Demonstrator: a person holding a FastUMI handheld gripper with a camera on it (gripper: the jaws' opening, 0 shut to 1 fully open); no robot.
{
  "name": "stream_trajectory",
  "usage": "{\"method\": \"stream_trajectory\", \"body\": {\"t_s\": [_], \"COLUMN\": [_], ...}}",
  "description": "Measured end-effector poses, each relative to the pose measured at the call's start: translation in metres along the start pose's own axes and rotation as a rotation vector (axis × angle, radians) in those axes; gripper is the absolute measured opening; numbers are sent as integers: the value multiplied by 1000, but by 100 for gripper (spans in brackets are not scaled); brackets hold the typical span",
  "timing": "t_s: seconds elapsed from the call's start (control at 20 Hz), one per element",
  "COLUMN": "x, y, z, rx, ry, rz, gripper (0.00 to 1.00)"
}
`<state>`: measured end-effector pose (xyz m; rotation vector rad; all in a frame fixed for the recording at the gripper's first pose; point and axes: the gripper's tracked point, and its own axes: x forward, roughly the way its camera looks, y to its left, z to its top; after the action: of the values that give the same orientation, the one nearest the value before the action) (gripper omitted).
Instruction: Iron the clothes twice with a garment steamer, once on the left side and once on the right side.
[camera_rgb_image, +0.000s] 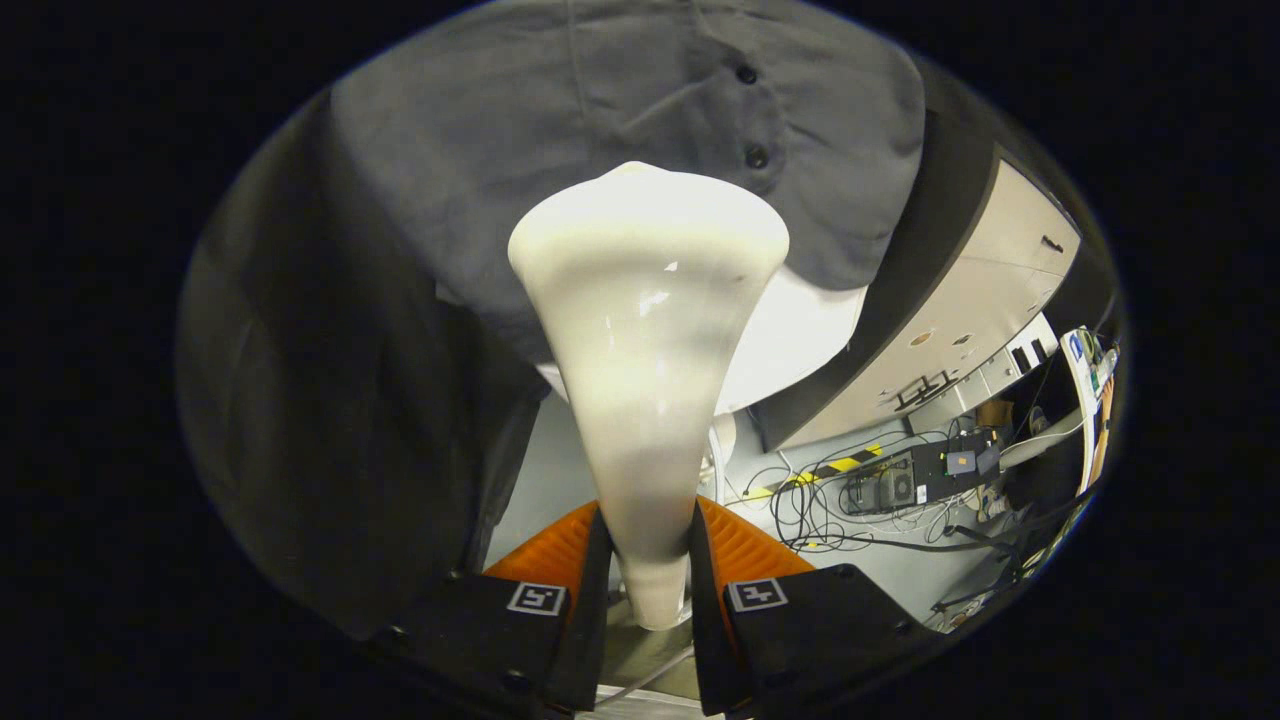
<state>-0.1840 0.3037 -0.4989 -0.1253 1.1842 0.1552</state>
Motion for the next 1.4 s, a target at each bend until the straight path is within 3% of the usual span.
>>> {"method": "stream_trajectory", "body": {"t_s": [0.2,0.75,1.05,1.4], "x": [-57,-201,-278,-334], "y": [0,-77,-117,-153], "z": [53,176,226,269], "rx": [47,62,67,61], "ry": [-107,-412,-559,-680], "rz": [4,40,45,75], "gripper": [45,45,45,44]}}
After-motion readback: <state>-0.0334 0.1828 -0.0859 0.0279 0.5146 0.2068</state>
